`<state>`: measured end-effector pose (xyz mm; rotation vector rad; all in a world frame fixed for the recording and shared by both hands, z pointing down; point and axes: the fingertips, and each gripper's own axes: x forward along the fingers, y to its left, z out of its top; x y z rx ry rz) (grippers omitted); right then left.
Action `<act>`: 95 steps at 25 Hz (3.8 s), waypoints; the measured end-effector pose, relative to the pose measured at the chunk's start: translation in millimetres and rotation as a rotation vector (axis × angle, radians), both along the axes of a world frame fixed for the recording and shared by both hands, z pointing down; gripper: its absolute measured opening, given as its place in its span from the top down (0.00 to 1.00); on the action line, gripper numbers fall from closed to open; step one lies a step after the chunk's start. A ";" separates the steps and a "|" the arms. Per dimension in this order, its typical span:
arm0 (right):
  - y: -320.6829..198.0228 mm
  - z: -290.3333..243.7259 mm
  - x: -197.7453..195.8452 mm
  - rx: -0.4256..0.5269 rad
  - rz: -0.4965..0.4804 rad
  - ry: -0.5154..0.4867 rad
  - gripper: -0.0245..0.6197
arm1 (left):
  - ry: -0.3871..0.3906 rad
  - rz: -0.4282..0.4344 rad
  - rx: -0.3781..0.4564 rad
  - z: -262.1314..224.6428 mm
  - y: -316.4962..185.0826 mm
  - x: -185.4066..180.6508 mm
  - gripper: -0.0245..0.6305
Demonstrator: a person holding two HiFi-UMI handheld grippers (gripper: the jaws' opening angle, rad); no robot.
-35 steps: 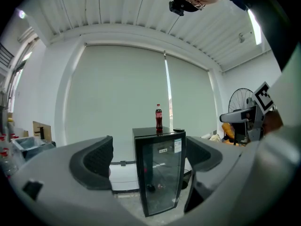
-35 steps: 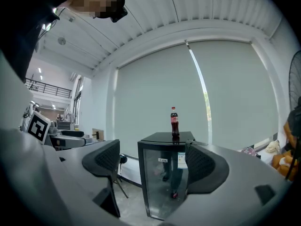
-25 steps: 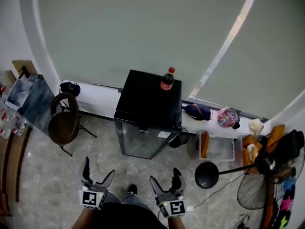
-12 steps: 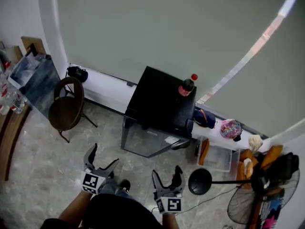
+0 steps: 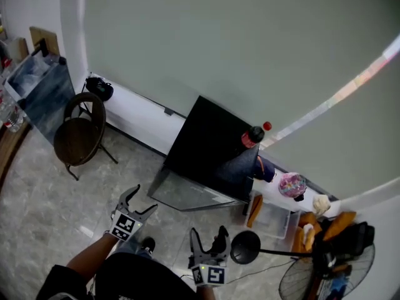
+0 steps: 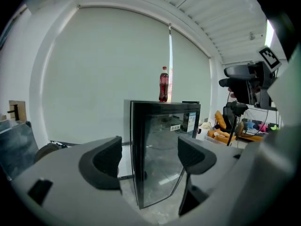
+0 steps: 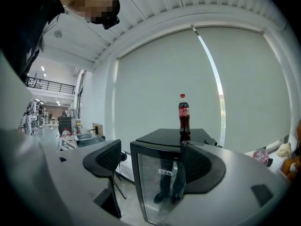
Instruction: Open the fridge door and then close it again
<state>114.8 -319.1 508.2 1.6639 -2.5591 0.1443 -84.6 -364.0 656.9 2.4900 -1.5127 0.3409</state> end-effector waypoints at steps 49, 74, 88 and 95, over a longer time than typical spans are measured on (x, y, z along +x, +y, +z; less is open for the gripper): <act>-16.2 38.0 -11.1 -0.138 0.019 0.067 0.40 | -0.156 0.268 -0.304 144.9 -112.1 21.0 0.83; -27.4 63.3 -45.3 -0.116 -0.168 0.171 0.46 | -0.143 0.293 -0.357 142.8 18.4 44.9 0.87; -24.2 78.5 -70.0 -0.084 -0.243 0.261 0.59 | -0.150 0.371 -0.368 140.1 57.6 64.6 0.89; -19.4 79.2 -66.2 -0.051 -0.286 0.284 0.63 | -0.143 0.334 -0.367 140.2 67.4 71.3 0.89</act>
